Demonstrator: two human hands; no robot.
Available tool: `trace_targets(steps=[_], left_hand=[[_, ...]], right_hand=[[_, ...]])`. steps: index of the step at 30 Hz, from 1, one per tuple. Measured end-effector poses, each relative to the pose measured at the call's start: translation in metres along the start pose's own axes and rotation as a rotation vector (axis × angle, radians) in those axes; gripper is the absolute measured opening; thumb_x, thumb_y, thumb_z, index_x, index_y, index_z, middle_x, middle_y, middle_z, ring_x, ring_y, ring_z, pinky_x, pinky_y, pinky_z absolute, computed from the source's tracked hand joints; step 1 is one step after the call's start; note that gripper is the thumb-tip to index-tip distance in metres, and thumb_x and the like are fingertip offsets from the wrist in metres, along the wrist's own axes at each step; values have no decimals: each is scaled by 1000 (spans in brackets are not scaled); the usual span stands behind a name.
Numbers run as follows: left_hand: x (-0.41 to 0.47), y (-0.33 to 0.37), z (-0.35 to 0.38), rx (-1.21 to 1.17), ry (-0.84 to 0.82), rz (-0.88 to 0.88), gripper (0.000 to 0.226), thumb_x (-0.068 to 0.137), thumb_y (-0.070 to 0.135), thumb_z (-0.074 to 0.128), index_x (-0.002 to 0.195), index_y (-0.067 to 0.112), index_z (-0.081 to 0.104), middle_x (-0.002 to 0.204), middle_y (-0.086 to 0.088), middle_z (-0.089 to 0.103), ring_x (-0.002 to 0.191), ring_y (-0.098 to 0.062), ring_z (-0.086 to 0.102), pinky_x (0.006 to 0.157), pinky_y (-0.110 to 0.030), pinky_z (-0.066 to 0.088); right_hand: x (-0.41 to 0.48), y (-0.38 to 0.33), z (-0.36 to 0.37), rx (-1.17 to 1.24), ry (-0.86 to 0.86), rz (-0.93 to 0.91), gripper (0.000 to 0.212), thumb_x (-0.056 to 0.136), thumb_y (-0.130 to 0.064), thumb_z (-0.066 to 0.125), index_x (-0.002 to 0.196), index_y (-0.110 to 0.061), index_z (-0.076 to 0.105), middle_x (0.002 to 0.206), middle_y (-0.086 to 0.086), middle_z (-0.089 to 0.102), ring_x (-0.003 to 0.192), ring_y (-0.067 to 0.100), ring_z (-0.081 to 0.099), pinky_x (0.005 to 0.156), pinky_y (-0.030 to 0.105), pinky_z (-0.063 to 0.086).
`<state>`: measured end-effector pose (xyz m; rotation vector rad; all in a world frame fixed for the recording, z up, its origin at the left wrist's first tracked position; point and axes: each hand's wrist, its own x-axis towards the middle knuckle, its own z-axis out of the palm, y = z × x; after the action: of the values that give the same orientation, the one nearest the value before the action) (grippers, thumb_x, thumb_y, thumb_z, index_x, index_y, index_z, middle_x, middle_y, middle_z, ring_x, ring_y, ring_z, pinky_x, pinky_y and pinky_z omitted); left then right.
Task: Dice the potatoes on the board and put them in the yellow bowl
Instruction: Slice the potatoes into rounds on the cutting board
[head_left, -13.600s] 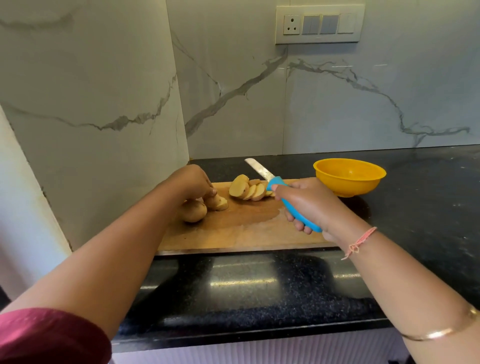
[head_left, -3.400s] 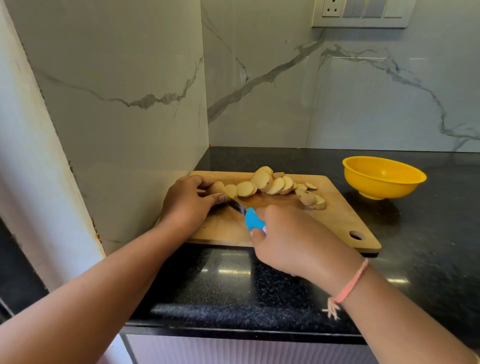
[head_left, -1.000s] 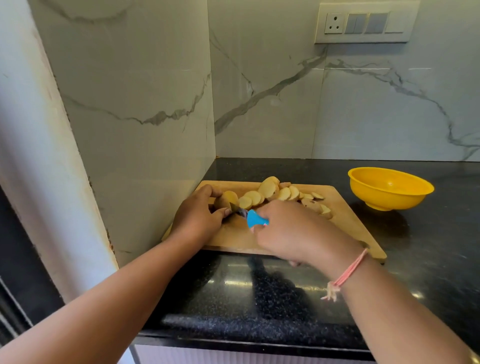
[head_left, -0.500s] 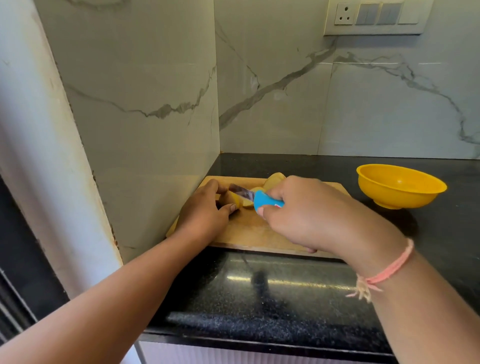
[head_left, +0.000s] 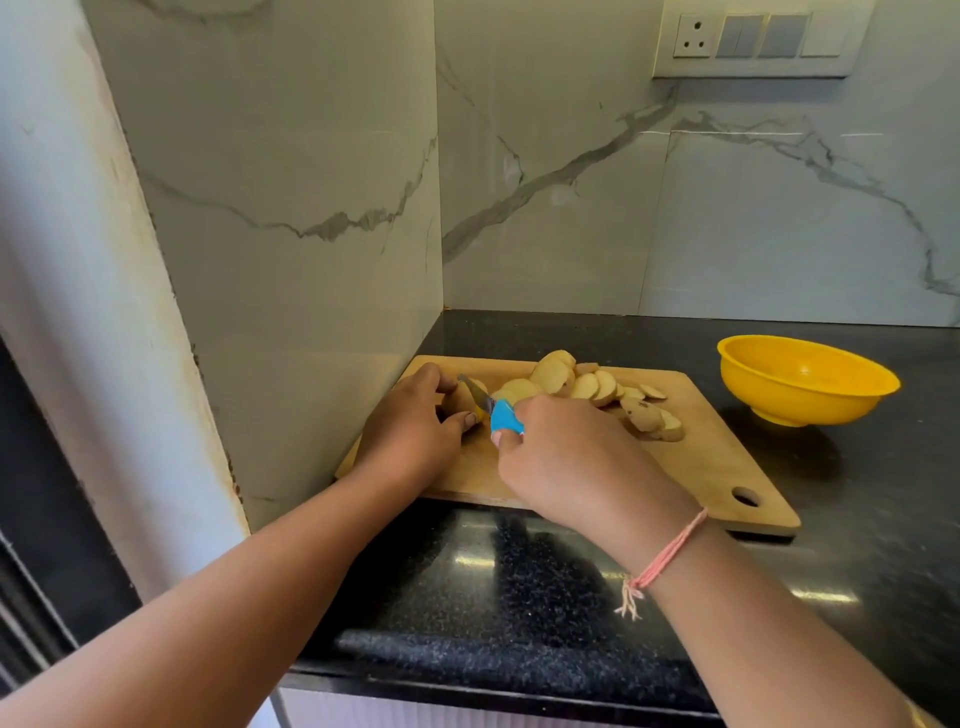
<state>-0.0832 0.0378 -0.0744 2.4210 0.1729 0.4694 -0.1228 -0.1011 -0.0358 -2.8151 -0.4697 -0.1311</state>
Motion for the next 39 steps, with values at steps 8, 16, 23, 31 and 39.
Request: trace_targets(steps=[8, 16, 23, 31, 39], left_hand=[[-1, 0, -1, 16, 15, 9, 23, 90, 28, 64, 109, 22, 54, 119, 4, 60, 98, -15, 56, 78, -26, 40], [3, 1, 0, 45, 6, -34, 24, 91, 33, 62, 110, 23, 52, 119, 3, 60, 97, -16, 55, 76, -26, 39], [2, 0, -1, 22, -4, -13, 29, 89, 33, 65, 113, 23, 52, 124, 4, 58, 96, -12, 52, 77, -26, 40], [0, 1, -1, 28, 8, -6, 26, 88, 31, 66, 109, 24, 52, 121, 5, 59, 96, -12, 56, 76, -26, 41], [3, 2, -1, 53, 14, -43, 28, 92, 33, 61, 113, 21, 47, 123, 2, 57, 104, -19, 55, 78, -29, 41]], right_hand=[[11, -7, -4, -106, -55, -50, 20, 98, -29, 42, 110, -16, 50, 73, -2, 41, 70, 14, 44, 49, 23, 30], [-11, 9, -23, -80, -151, -31, 29, 94, -26, 46, 122, -18, 50, 77, -1, 53, 52, 10, 46, 45, 22, 35], [-14, 19, -22, -53, -113, 20, 39, 96, -36, 45, 132, -23, 48, 89, -3, 54, 61, 10, 50, 53, 22, 43], [1, 3, 0, -70, -58, -24, 32, 96, -31, 44, 126, -18, 49, 93, 1, 57, 80, 15, 55, 56, 24, 39], [-16, 22, -19, -75, -129, -15, 35, 95, -34, 45, 128, -23, 49, 87, -4, 55, 64, 11, 53, 53, 25, 44]])
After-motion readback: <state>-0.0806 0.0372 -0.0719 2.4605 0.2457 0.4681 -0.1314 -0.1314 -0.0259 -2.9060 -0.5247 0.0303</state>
